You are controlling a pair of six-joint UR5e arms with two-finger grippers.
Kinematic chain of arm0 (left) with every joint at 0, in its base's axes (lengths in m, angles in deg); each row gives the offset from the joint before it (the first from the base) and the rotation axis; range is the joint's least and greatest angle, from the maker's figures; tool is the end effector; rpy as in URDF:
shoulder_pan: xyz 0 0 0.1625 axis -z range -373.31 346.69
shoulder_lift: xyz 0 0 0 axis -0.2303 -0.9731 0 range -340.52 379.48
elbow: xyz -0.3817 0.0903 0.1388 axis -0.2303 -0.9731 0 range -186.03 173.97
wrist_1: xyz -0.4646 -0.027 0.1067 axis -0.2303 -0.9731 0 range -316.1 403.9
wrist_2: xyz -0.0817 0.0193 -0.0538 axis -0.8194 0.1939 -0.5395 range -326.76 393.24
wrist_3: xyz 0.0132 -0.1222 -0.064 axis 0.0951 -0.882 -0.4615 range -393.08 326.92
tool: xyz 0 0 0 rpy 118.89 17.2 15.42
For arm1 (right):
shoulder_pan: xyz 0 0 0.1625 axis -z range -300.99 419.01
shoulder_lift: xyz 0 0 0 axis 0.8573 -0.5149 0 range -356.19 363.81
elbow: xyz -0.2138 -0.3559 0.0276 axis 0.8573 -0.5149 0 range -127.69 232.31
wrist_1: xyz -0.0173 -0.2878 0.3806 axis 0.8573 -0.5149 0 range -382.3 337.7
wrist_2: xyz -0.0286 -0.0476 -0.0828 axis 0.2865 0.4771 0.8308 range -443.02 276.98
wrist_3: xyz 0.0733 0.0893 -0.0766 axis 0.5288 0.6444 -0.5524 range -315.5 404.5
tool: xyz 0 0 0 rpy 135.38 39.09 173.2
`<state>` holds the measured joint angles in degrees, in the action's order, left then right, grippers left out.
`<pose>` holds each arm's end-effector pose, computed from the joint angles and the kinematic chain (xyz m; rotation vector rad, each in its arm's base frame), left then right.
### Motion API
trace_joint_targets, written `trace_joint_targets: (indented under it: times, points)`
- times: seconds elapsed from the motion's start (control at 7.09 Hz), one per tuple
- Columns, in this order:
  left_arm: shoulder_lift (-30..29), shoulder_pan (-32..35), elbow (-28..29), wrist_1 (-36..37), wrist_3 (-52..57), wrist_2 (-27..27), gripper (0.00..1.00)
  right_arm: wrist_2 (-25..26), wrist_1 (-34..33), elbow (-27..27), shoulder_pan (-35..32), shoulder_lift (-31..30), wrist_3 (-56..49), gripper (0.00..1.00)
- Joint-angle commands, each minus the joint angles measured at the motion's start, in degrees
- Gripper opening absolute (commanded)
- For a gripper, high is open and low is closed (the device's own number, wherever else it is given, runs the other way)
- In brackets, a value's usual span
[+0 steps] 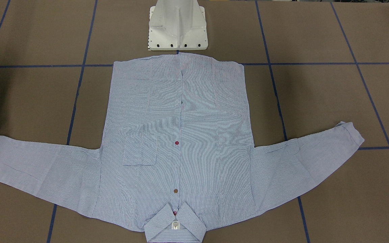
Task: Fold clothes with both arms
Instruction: 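Reach the right gripper to the sleeve cuff and grasp it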
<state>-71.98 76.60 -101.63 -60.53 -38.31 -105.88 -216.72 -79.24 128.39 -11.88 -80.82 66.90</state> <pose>-0.0277 -0.5917 0.5698 0.3119 0.8615 0.0772 -0.1691 -0.6026 0.6947 0.1143 -0.8457 -0.1090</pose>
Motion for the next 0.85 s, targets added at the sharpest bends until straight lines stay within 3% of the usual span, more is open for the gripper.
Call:
trace_joint_targets:
  times: [0.0, 0.42, 0.71]
  points:
    - [0.49, 0.00, 0.15, -1.81, 0.14, 0.07, 0.99, 1.59, 2.34, -0.32, 1.46, 0.78, 1.32, 1.00]
    - [0.67, 0.00, 0.15, -2.18, -0.04, -0.02, 0.99, 5.90, 12.00, -0.59, 5.41, -1.85, 11.86, 1.00]
    - [0.67, 0.00, 0.06, -2.27, -0.13, -0.02, 0.99, 5.38, 11.68, -0.67, 5.41, -1.94, 11.96, 1.00]
